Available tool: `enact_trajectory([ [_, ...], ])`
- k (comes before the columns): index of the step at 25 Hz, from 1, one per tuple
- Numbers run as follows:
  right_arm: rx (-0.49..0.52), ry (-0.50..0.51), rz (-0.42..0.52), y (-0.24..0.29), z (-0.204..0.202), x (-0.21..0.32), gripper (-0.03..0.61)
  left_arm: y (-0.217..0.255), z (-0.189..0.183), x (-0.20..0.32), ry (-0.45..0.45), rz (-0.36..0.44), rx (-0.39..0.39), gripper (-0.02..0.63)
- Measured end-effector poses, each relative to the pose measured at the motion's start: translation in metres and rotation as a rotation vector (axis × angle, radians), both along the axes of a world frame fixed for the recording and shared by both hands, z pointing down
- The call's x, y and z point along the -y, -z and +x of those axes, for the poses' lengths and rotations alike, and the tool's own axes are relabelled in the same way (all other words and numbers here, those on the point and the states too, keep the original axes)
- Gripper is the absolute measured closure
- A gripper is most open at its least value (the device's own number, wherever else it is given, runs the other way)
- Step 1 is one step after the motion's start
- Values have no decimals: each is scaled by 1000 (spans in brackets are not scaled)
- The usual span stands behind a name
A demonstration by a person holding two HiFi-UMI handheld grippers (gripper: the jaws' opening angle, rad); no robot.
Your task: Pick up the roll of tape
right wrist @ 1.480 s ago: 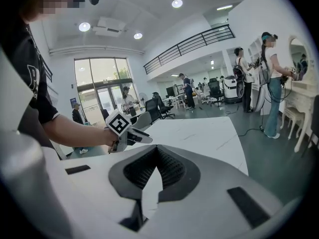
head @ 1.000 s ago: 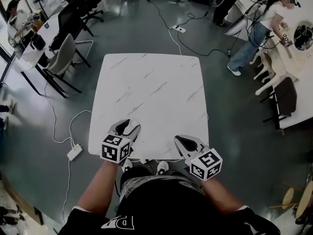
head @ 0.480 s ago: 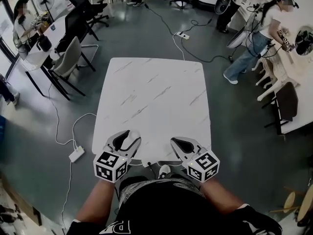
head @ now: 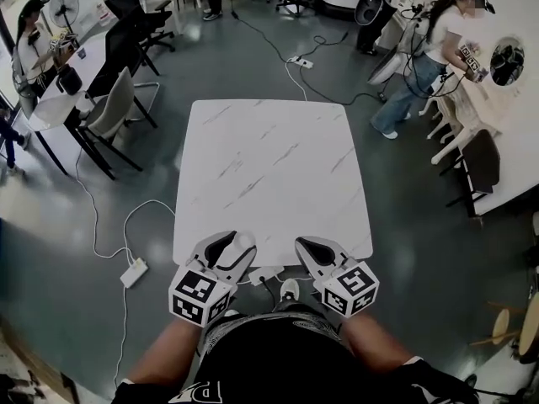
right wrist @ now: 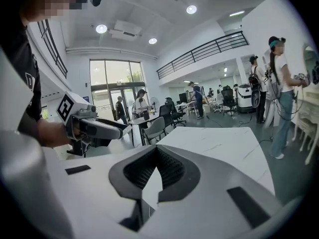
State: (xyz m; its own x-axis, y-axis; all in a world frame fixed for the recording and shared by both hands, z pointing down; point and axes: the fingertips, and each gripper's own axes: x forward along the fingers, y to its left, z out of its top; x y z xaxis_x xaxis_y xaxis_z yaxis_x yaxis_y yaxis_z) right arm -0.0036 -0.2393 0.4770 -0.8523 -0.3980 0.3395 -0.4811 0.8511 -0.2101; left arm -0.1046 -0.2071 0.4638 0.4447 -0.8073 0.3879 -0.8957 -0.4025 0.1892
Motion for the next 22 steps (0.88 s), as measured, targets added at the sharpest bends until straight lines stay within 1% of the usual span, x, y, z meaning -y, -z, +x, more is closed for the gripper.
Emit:
enact_trajectory([
  [7, -7, -60, 23, 4, -25, -59, 574, 7, -26, -51, -60, 27, -10, 403],
  [12, -11, -98, 28, 6, -33, -98, 574, 9, -37, -88, -94, 41, -8, 403],
  [15, -18, -116, 46, 11, -36, -113, 574, 10, -43, -102, -113, 44, -11, 403],
  [19, -16, -149, 69, 21, -33, -126, 574, 11, -42, -115, -154, 47, -2, 403],
  [22, -23, -173, 79, 23, -22, -131, 574, 13, -38, -120, -162, 54, 0, 403],
])
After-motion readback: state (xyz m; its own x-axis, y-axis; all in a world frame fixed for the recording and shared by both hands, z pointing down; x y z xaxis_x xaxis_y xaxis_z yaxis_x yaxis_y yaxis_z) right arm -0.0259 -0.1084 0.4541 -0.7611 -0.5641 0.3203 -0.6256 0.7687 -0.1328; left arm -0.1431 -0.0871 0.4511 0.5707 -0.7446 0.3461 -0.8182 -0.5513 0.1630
